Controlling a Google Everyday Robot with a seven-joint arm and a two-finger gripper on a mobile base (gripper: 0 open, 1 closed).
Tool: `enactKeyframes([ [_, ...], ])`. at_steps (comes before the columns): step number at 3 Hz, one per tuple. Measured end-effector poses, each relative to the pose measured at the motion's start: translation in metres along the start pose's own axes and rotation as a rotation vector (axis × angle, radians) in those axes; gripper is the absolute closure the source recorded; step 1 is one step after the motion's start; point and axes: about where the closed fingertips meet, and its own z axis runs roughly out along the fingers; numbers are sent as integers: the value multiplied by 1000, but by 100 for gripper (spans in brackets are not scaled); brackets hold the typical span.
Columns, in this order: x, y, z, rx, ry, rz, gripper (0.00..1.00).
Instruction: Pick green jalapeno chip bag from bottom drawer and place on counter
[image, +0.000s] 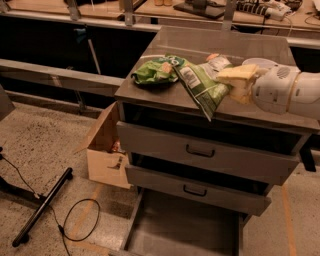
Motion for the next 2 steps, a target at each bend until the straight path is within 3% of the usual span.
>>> enactKeyframes([
  [1, 35, 11, 20, -28, 45, 11, 100],
  [2, 63, 26, 44, -50, 77, 7, 82],
])
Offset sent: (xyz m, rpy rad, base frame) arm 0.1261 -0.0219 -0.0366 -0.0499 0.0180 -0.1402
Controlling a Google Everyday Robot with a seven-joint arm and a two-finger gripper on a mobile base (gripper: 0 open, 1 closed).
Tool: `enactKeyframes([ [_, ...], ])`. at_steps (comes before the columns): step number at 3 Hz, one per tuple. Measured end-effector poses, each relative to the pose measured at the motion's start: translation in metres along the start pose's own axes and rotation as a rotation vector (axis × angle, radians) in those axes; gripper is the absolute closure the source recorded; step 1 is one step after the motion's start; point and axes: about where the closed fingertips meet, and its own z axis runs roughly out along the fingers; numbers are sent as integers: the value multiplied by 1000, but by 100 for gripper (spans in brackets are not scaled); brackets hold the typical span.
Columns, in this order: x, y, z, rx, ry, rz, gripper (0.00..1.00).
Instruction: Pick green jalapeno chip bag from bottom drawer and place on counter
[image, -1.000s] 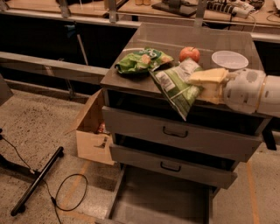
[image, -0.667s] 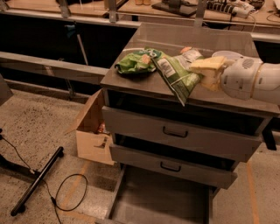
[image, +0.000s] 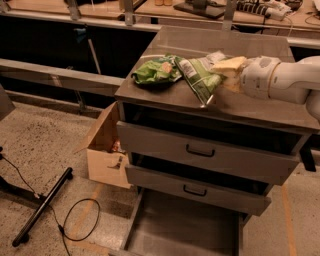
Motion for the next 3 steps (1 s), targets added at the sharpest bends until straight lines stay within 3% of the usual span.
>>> enactKeyframes([
  [3, 33, 23, 36, -49, 77, -47, 12],
])
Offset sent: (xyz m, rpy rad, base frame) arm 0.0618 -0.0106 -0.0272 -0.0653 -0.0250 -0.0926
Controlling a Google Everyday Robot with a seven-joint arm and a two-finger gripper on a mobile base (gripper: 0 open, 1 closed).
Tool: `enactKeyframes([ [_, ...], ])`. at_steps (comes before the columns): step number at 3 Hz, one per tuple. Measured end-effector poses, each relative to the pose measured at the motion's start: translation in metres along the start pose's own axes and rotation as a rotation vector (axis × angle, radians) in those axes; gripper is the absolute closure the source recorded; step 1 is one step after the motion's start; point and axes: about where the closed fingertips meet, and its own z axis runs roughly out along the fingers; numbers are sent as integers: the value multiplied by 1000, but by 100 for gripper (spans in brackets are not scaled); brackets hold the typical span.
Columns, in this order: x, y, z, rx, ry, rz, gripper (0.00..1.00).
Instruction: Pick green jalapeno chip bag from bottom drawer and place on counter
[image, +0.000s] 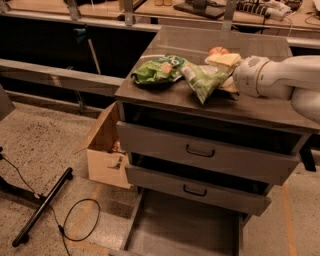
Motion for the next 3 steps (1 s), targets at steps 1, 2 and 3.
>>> enactKeyframes([
  [1, 0, 1, 0, -19, 23, -24, 0],
  [2, -3, -4, -17, -30, 47, -23, 9],
  [3, -9, -14, -51, -48, 83, -24, 24],
])
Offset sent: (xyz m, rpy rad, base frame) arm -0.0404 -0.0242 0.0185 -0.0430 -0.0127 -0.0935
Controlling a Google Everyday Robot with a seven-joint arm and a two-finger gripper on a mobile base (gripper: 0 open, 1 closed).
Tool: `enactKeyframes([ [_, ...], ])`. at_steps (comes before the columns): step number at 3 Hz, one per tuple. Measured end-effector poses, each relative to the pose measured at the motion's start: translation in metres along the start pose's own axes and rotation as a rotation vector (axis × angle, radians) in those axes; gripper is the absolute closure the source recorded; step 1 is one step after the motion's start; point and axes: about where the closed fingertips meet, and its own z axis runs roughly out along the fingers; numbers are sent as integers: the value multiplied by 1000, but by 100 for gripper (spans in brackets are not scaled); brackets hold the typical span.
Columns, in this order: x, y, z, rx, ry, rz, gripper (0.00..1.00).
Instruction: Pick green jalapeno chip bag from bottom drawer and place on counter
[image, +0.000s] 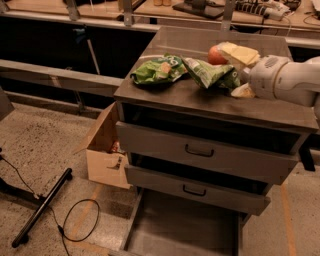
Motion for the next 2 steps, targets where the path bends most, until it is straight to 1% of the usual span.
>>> enactKeyframes([
  [1, -4, -11, -44, -24, 25, 1, 47],
  [2, -6, -18, -50, -21, 28, -2, 52],
])
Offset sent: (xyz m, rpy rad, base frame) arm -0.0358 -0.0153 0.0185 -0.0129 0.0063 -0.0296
